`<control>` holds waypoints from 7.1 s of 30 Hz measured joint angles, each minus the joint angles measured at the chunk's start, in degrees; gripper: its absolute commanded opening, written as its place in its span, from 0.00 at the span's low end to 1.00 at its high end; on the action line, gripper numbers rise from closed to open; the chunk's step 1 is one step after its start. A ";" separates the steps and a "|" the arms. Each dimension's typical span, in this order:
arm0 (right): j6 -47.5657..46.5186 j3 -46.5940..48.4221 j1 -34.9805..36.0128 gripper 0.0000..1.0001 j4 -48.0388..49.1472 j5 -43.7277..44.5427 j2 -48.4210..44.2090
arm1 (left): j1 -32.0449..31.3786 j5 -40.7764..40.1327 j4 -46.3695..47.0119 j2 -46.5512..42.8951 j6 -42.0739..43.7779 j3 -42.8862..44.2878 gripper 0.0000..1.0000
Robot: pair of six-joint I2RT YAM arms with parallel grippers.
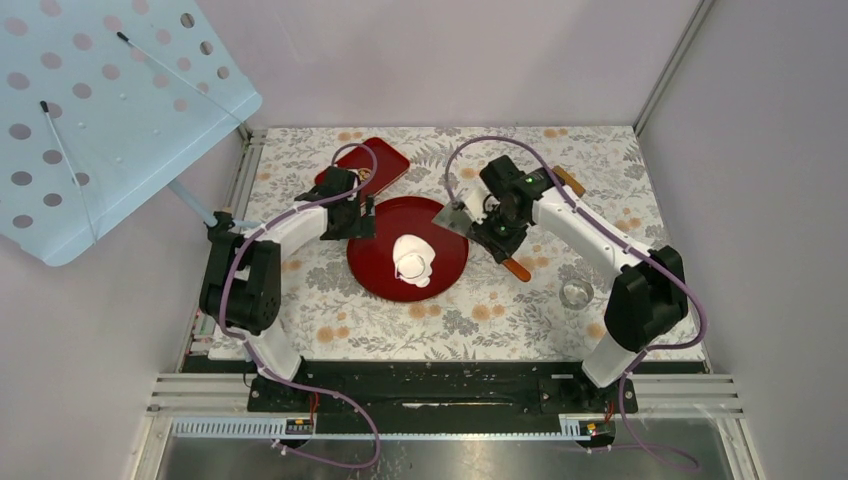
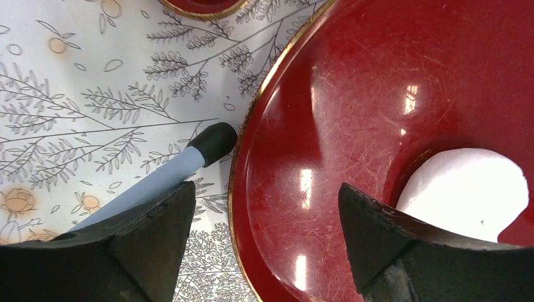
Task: Roll out the dumpling wrappers from the dough
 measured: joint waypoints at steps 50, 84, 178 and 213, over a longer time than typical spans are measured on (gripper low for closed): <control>-10.93 -6.69 15.19 0.00 16.15 14.14 1.95 | -1.53 57.64 21.27 5.38 -21.33 -2.91 0.02; 83.41 -29.05 -22.56 0.95 86.79 -42.95 -5.90 | 1.77 62.64 84.41 3.41 -70.25 -9.44 0.00; 70.14 -29.53 -9.31 0.00 64.76 -35.41 2.56 | 5.99 12.70 11.89 -1.75 -6.75 -10.05 0.65; 63.91 -25.29 -6.91 0.00 59.19 -32.50 2.51 | 5.99 13.03 11.80 -1.38 -6.71 -9.94 0.64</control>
